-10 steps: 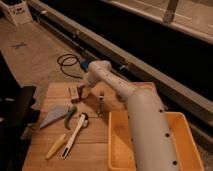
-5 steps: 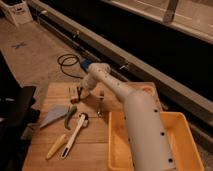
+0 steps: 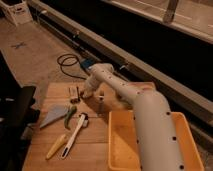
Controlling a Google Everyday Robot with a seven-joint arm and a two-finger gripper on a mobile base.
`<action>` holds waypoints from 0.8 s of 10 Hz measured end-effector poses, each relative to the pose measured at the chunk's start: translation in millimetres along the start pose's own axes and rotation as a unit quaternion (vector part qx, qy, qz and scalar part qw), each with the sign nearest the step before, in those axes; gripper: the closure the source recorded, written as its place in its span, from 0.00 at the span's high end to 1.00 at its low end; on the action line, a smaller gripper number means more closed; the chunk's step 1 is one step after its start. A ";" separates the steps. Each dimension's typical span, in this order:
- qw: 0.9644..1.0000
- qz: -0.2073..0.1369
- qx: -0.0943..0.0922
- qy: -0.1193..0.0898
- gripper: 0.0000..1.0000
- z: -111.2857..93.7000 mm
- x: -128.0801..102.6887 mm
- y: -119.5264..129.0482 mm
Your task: Place grapes in table surface
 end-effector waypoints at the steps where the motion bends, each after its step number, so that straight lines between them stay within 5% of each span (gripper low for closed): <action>1: 1.000 0.000 0.000 0.002 0.00 -5.9 -1.1 7.8; 5: 1.000 0.006 0.003 0.007 0.00 -20.4 -0.8 27.4; 8: 0.999 0.003 0.046 0.007 0.00 -57.1 -13.5 21.4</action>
